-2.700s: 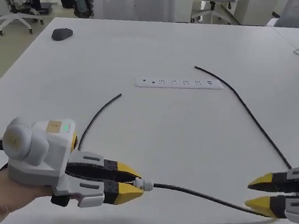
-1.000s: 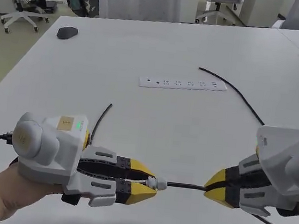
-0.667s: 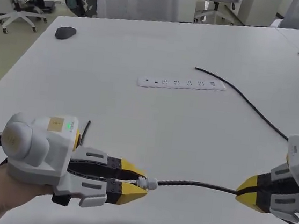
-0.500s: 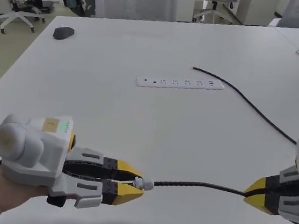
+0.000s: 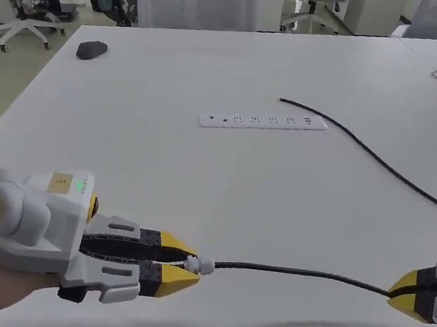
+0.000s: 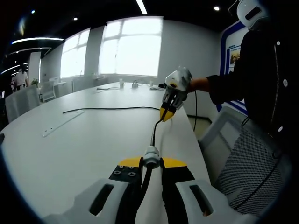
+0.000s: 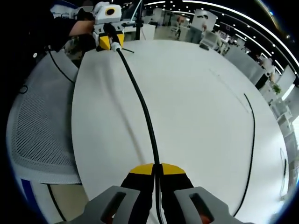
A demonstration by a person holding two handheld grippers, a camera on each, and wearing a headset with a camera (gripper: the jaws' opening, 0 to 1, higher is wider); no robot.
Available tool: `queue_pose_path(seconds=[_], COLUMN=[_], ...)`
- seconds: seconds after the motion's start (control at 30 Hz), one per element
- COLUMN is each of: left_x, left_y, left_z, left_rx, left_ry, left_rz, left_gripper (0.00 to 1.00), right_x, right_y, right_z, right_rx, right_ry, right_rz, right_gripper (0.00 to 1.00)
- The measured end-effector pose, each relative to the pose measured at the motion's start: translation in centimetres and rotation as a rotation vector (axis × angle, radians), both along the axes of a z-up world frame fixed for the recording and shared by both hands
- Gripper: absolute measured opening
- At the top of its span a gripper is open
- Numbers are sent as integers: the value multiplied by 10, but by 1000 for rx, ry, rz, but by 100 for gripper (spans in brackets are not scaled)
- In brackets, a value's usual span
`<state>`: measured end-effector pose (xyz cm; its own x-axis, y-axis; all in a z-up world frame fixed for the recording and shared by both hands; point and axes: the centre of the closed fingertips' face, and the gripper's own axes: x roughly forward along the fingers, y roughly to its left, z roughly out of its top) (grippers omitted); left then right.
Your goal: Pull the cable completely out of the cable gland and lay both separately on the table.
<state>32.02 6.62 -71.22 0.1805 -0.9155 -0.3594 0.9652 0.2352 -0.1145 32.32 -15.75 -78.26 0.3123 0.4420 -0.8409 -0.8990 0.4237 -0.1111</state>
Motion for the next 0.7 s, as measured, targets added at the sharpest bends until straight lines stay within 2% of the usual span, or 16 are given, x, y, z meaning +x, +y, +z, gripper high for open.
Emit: queue_pose_path(seconds=[0.13, 0.17, 0.2, 0.23, 0.3, 0.37, 0.43, 0.47, 0.6, 0.7], left_x=[1, 1, 4, 5, 6, 5, 3, 3, 3, 3], left_y=[2, 3, 4, 5, 6, 6, 6, 6, 4, 2], left_z=[0, 1, 3, 3, 3, 2, -1, -1, 3, 4], left_rx=[0, -4, -15, -15, -11, 0, 14, 12, -7, -4], left_ry=[2, 5, 2, 5, -2, -2, -6, -5, -5, -8], left_rz=[2, 3, 17, 21, 22, 16, 10, 10, 12, 7], left_gripper=[15, 15, 15, 15, 15, 15, 15, 15, 15, 15], right_x=[-2, -1, 0, 1, 2, 6, 10, 11, 11, 6], right_y=[3, 4, 4, 8, 18, 25, 40, 53, 102, 135], right_z=[1, 2, 3, 7, 15, 26, 42, 54, 90, 103], right_rx=[5, -5, -4, 17, 100, 125, 177, 232, 372, 421], right_ry=[-9, -28, -34, -35, 2, -23, -52, -59, -99, -105], right_rz=[12, 35, 29, 15, -31, -14, -2, 14, 93, 163], right_gripper=[0, 0, 0, 4, 13, 14, 15, 16, 13, 12])
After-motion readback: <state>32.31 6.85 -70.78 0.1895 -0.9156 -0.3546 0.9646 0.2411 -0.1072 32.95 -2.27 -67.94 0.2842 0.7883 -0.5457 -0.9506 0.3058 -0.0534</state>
